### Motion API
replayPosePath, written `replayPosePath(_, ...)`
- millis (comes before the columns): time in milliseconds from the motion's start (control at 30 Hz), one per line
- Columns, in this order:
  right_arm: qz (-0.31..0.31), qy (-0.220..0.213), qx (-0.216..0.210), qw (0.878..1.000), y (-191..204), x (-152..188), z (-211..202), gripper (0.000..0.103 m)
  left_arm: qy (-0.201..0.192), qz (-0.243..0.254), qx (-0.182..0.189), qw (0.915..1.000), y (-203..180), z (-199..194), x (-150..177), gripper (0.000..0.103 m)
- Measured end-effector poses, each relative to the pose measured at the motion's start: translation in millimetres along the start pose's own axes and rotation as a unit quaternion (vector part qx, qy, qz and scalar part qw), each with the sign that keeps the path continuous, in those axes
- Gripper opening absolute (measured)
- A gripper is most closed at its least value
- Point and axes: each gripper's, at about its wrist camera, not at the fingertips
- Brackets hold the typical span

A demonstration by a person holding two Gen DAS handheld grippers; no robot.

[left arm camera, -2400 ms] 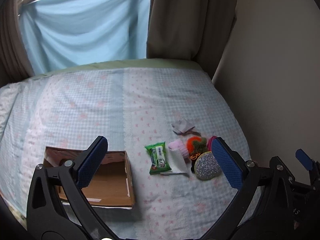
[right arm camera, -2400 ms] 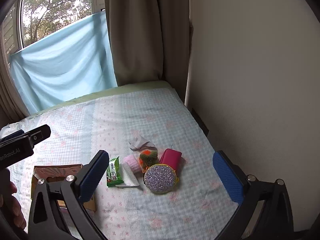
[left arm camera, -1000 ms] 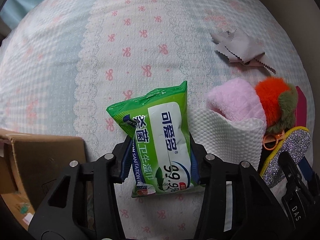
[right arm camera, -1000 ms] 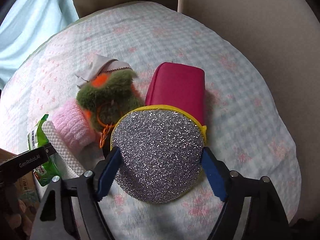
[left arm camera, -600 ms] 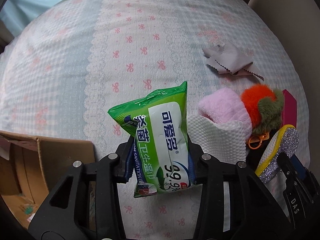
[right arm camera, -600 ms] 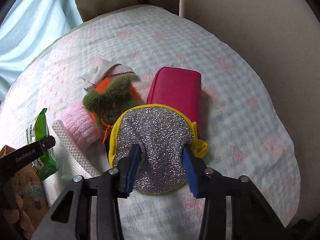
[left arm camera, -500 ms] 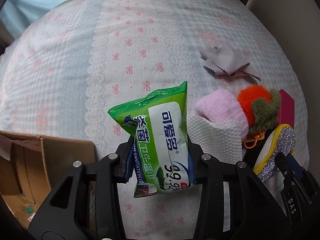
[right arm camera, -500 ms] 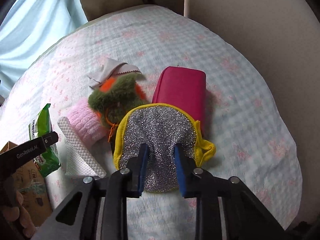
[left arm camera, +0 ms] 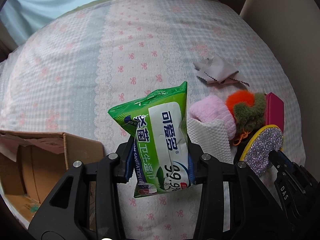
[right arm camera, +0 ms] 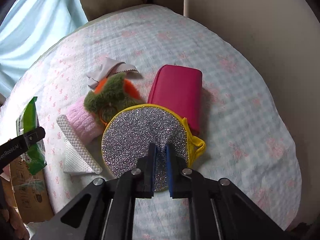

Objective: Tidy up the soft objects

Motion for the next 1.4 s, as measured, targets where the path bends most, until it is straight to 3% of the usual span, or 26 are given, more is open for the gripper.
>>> replayPosePath(67, -0.015, 0.005, 0.017, 1.000, 5, -1, 3, 0.023, -0.003, 0.002, -0.001, 1.0000, 1, -3, 0, 0.037)
replayPosePath(133, -0.027, -0.001, 0.024, 0.999, 10, 0, 1, 0.063, -0.005, 0.005, -0.002, 1.0000, 3, -5, 0, 0.037)
replayPosePath(167, -0.028, -0.004, 0.023, 0.999, 11, 1, 1, 0.103, -0.006, 0.005, -0.003, 1.0000, 4, -7, -1, 0.037)
replayPosePath(333, -0.023, -0.007, 0.036, 0.999, 21, 5, 2, 0.103, -0.012, 0.009, -0.002, 0.9999, 11, -11, -5, 0.037)
replayPosePath(500, -0.005, 0.039, 0.047, 0.998, 24, 2, 21, 0.103, -0.015, 0.015, -0.001, 0.9998, 16, -9, -9, 0.037)
replayPosePath(767, 0.001, 0.022, 0.060, 0.998, 32, -7, 30, 0.103, -0.008, 0.012, 0.004, 0.9999, 21, -2, -11, 0.037)
replayPosePath(833, -0.001, 0.023, 0.060, 0.998, 35, -12, 33, 0.096, -0.007, 0.010, 0.006, 0.9999, 22, -1, -11, 0.037)
replayPosePath(1100, -0.006, 0.013, 0.057, 0.998, 33, -9, 28, 0.055, -0.007, 0.010, 0.007, 0.9999, 23, 0, -12, 0.037)
replayPosePath(1400, -0.012, 0.005, 0.037, 0.999, 25, -5, 21, 0.031, -0.013, 0.005, 0.006, 0.9999, 24, -3, -3, 0.037)
Point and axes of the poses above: each gripper's, at about its wrist camera, not at the fingertips, and z roughly the way its jaws point, y to its left, x to its underside, and after that the axes turned 1 degree about -y, right-handed
